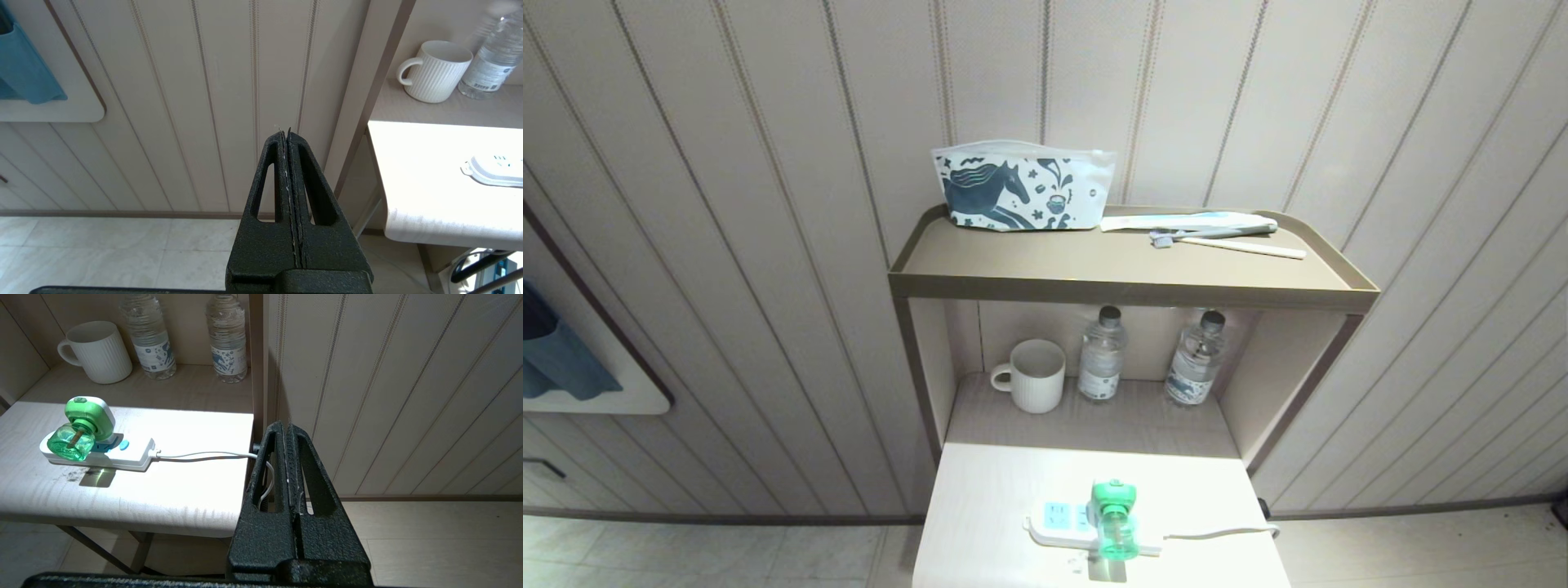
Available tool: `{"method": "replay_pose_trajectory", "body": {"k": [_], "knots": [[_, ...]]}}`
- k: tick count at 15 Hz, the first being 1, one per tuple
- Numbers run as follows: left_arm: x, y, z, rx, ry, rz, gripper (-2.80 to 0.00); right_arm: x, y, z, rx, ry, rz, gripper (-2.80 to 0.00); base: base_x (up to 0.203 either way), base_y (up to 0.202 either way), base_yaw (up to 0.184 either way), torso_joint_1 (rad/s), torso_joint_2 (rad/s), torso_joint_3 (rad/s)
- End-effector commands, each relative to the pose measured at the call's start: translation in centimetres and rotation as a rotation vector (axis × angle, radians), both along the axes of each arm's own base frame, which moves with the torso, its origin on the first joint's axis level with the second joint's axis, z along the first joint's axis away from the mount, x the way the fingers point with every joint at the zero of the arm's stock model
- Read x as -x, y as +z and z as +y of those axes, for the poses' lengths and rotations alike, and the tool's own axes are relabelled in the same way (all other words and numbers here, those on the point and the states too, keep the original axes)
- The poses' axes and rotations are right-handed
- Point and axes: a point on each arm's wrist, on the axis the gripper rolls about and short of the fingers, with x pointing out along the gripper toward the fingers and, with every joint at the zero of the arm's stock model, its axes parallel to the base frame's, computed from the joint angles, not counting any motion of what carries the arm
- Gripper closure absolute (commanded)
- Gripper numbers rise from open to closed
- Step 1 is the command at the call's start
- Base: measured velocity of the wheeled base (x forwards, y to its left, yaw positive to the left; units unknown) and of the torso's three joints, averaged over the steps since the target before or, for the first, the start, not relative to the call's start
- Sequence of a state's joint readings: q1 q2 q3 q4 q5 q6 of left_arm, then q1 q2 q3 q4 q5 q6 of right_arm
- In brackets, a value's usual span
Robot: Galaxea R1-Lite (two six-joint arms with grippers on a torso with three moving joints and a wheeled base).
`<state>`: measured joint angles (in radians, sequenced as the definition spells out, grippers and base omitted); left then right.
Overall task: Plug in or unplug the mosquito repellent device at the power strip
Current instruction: Hold the socket with your left hand and unplug it with your right hand
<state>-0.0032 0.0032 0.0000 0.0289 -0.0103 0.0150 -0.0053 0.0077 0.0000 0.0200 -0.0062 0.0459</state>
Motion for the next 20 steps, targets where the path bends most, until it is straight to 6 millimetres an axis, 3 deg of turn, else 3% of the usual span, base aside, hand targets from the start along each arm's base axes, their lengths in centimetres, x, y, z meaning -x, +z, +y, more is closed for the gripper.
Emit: {"method": "replay_pose_trajectory", "body": {"k": [1,10,15,18,20], "knots": [[0.0,0.0,0.0,0.001,0.0,0.0,0.0,0.0,0.0,0.0,0.001,-0.001,0.002,0.0,0.0,0.0,0.0,0.0,0.0,0.0],[0.0,0.0,0.0,0.003,0.0,-0.001,0.0,0.1,0.4,0.0,0.015,-0.002,-0.023,0.0,0.0,0.0,0.0,0.0,0.0,0.0],[0.0,0.0,0.0,0.003,0.0,-0.001,0.0,3.4,8.5,0.1,0.014,0.048,-0.135,0.0,0.0,0.0,0.0,0.0,0.0,0.0],[0.0,0.0,0.0,0.003,0.0,-0.001,0.0,2.0,12.4,0.3,0.008,0.106,-0.062,0.0,0.0,0.0,0.0,0.0,0.0,0.0],[0.0,0.0,0.0,0.003,0.0,-0.001,0.0,0.1,15.9,0.4,-0.02,0.161,-0.015,0.0,0.0,0.0,0.0,0.0,0.0,0.0]]}}
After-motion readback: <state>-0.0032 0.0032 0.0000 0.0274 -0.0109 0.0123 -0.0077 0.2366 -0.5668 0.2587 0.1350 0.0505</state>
